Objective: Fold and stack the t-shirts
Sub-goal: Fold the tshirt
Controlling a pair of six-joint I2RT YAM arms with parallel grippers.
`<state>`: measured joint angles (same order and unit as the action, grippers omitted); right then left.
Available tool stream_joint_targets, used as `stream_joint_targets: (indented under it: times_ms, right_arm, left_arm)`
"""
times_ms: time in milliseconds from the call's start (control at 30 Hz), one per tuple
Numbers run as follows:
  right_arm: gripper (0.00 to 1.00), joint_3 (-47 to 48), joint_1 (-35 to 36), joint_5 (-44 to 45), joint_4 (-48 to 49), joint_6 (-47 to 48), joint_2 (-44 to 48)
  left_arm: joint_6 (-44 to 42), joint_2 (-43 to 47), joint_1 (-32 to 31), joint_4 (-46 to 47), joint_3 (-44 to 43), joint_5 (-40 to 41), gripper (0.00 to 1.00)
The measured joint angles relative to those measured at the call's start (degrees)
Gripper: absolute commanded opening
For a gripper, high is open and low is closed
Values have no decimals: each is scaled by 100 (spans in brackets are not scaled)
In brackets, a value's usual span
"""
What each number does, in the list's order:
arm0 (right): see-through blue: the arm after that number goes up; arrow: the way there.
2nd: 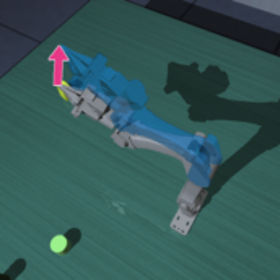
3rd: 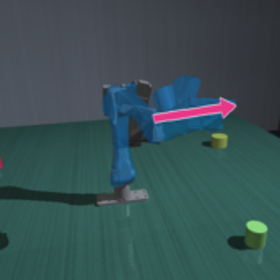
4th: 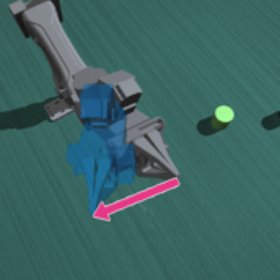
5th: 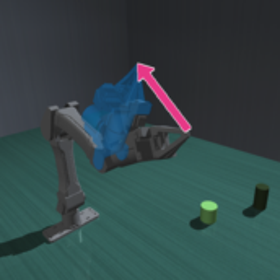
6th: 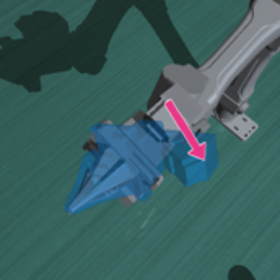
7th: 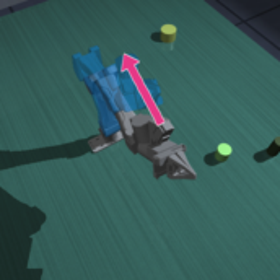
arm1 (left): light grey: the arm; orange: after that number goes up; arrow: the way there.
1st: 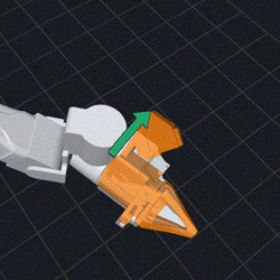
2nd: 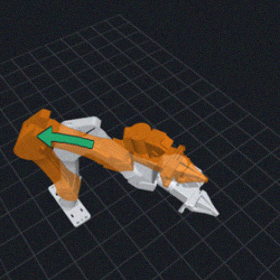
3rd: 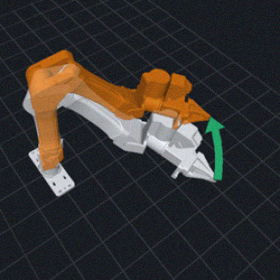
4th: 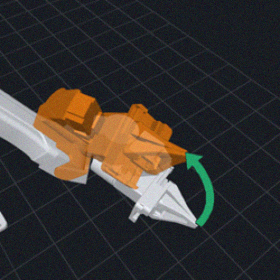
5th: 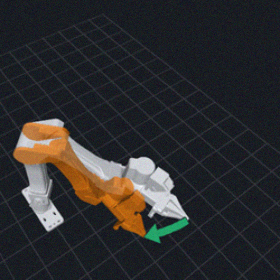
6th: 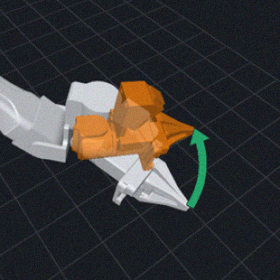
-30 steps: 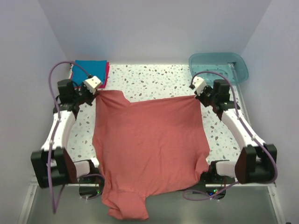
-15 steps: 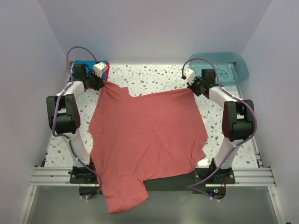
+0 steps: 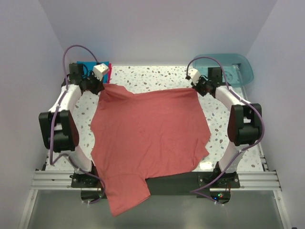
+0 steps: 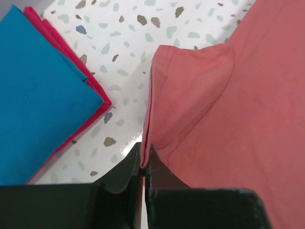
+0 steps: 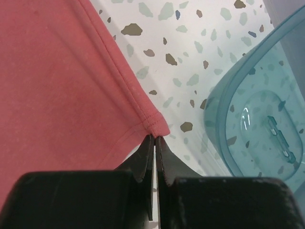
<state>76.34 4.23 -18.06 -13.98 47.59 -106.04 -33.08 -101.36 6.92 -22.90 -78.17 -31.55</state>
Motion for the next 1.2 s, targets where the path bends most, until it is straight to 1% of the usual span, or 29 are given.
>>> stream_joint_targets:
  times_ms: [167, 267, 467, 600, 633, 733, 933, 1133, 1200]
  right_arm:
    - [0, -35, -223, -367, -398, 289, 415]
    - [0, -37, -420, -640, -741, 538, 678]
    - [0, -240, -713, -1029, -1578, 1283, 1049]
    - [0, -973, -743, -1123, -1912, 1784, 1373]
    - [0, -1137, -743, -1134, -1982, 1878, 1399]
    - [0, -1443, -728, -1143, -2092, 2081, 1377]
    - [0, -1462, -730, -1115, -2074, 2151, 1176]
    - [0, -1392, -730, -1106, -2109, 2229, 1106]
    - [0, -1381, -730, -1104, -2120, 2284, 1106]
  left_arm:
    - [-450, 1526, -118, -955, 275, -105, 0]
    - [-802, 2238, -280, -1453, 492, -155, 0]
    - [-1633, 3158, -433, -2677, 1410, -190, 0]
    - [-2168, 3495, -507, -3300, 2081, -186, 2]
    - [-2271, 3578, -570, -3407, 2267, -179, 4]
    - [-2411, 3641, -890, -3630, 2629, -133, 4]
    - [-2352, 3571, -1572, -3587, 3071, 153, 3]
    - [-2352, 3462, -1641, -3501, 3126, 446, 2]
    - [-2361, 3462, -1644, -3504, 3126, 509, 6]
